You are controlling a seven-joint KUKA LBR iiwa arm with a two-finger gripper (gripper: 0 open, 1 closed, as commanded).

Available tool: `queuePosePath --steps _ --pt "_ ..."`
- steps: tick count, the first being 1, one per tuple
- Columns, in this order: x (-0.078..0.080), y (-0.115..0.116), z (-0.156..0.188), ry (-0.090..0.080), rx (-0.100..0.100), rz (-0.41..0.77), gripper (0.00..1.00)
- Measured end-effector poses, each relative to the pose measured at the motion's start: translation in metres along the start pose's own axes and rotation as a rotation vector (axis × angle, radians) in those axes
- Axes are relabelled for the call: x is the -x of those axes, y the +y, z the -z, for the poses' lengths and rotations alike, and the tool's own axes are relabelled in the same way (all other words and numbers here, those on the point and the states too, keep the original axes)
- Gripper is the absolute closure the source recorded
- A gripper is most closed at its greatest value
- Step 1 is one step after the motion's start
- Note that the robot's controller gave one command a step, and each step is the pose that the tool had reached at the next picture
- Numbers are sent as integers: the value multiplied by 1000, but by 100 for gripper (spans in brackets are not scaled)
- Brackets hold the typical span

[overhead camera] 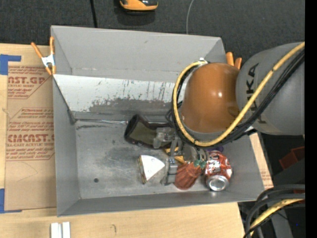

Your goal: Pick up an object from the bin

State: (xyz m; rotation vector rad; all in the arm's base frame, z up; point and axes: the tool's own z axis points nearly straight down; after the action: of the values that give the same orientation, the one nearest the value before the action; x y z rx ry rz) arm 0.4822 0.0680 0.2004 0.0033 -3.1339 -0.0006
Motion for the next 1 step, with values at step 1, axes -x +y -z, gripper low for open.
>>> queuePosePath --steps 1 --pt "2 0 4 -8 1 -1 0"
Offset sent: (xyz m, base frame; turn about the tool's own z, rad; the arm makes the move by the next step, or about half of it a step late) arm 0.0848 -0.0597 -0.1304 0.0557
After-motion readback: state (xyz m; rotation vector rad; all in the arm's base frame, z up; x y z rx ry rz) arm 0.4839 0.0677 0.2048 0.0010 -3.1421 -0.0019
